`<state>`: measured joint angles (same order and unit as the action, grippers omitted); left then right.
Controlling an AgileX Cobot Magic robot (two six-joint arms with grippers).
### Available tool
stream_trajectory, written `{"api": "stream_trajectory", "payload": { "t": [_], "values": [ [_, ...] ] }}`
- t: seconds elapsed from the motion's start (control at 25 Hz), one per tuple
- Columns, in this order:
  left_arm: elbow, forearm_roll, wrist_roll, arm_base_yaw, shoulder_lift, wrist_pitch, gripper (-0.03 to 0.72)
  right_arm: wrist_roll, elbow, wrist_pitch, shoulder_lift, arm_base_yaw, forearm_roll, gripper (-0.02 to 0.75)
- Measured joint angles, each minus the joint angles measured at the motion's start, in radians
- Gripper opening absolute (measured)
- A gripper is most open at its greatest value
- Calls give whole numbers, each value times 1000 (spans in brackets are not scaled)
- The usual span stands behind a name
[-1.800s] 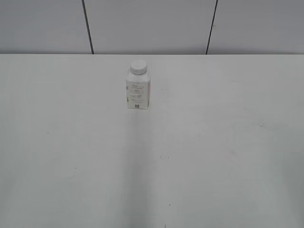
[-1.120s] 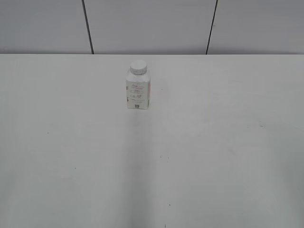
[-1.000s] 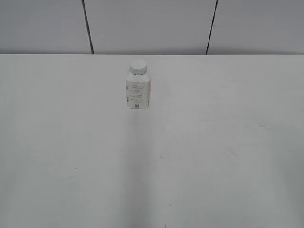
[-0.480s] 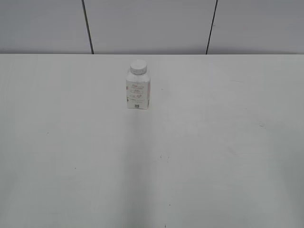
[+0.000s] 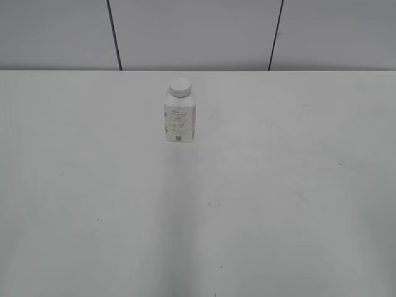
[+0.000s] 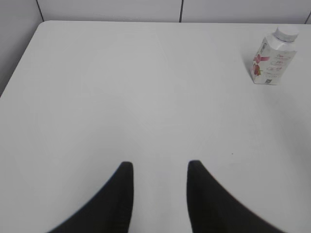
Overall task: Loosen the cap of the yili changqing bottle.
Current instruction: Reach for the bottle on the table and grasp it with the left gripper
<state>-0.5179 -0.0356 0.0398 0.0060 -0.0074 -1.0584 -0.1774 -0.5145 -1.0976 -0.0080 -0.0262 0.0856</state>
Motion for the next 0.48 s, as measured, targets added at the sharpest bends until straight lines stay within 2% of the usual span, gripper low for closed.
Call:
{"api": "stream_trajectory", "payload": {
  "t": [0.48],
  "values": [
    [0,0,0,0,0,1,239,0,0,0,0,0,0,519]
  ]
}}
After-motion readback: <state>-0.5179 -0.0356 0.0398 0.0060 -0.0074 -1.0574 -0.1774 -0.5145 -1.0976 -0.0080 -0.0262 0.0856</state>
